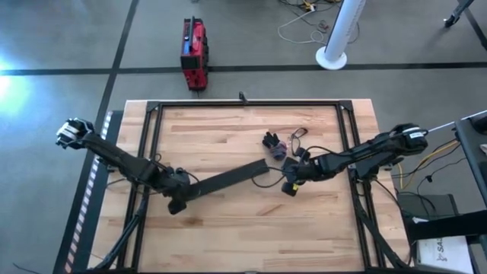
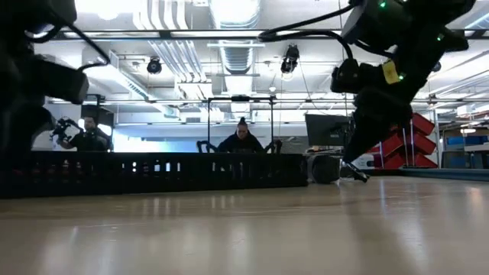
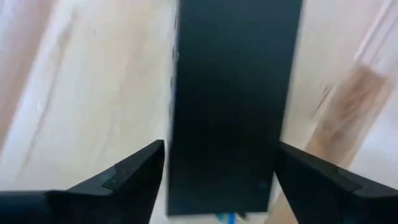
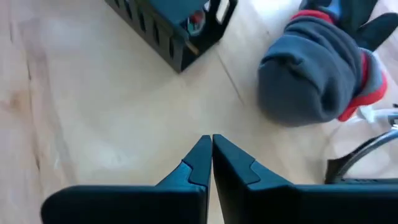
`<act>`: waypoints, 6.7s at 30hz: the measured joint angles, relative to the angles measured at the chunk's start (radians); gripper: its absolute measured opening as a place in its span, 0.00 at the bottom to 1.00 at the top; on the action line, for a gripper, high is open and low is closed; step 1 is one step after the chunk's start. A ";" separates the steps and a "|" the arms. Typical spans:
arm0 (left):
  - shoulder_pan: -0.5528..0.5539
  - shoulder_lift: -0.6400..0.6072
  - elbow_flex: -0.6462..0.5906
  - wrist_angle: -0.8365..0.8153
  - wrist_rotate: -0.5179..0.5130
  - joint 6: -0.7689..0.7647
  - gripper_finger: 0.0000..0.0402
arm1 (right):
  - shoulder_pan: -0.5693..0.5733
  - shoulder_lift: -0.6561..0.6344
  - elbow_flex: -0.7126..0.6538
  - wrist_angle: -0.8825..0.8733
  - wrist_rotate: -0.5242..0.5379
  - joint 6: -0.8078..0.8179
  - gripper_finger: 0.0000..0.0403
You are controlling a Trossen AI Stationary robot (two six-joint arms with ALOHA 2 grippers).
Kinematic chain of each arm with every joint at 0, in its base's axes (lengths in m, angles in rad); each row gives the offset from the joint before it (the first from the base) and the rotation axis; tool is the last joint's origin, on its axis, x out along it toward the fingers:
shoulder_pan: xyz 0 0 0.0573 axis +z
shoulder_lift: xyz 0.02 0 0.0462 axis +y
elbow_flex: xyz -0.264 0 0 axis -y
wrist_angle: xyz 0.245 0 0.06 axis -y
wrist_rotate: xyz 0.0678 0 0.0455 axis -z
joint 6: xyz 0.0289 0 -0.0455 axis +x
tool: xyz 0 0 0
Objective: Ziptie cables
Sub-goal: Close the black cable duct
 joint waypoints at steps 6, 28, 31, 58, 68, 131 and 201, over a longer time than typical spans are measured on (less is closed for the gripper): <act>0.010 0.081 0.006 0.138 -0.054 0.024 0.79 | 0.002 0.038 -0.051 0.219 0.010 -0.057 0.00; 0.164 0.429 0.170 0.568 -0.372 0.381 0.77 | -0.002 0.181 -0.042 0.407 0.229 -0.081 0.00; 0.196 0.507 0.163 0.623 -0.342 0.399 0.77 | 0.004 0.209 -0.037 0.458 0.208 -0.091 0.00; 0.245 0.661 0.200 0.862 -0.292 0.461 0.77 | 0.024 0.293 -0.019 0.698 0.130 -0.124 0.00; 0.261 0.661 0.198 0.896 -0.292 0.469 0.48 | 0.051 0.289 -0.019 0.694 0.138 -0.124 0.00; 0.353 0.724 0.354 0.903 -0.202 0.630 0.52 | 0.131 0.326 -0.016 0.686 0.289 -0.036 0.00; 0.366 0.781 0.368 1.075 -0.219 0.638 0.56 | 0.169 0.309 -0.023 0.634 0.290 0.010 0.00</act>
